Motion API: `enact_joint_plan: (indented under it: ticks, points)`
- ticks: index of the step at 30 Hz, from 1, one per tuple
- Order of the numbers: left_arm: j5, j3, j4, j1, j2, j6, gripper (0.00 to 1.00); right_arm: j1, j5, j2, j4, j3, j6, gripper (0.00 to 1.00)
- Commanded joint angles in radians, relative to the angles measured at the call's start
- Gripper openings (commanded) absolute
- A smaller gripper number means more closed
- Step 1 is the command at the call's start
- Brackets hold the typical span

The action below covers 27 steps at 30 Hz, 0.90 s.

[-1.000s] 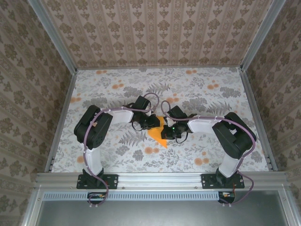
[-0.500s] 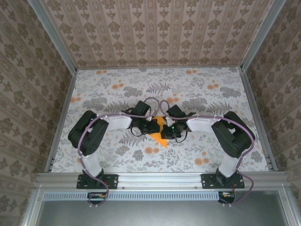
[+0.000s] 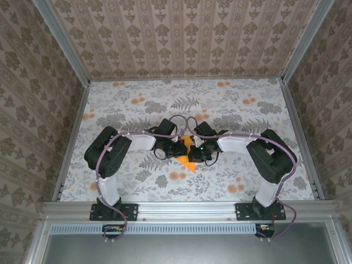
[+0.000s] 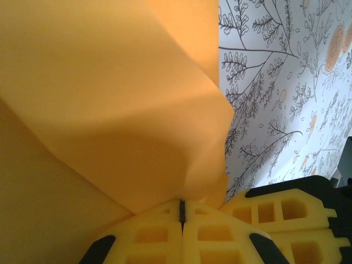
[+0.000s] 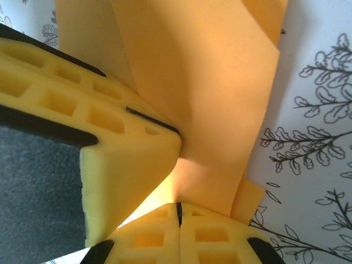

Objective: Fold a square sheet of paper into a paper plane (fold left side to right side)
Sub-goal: Fourth fold the wing at the center of the table.

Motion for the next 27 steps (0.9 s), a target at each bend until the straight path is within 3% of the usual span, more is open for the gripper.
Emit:
enact_joint_plan:
  ticks: [1,27]
  points:
    - [-0.02,0.007,0.001,-0.004,0.046,-0.016,0.01,0.002,0.124,0.065,-0.108,-0.02,-0.028,0.0]
    - [-0.073,0.192,-0.116,0.171,0.127,0.143,0.01,0.004,0.13,0.072,-0.141,-0.023,-0.058,0.0]
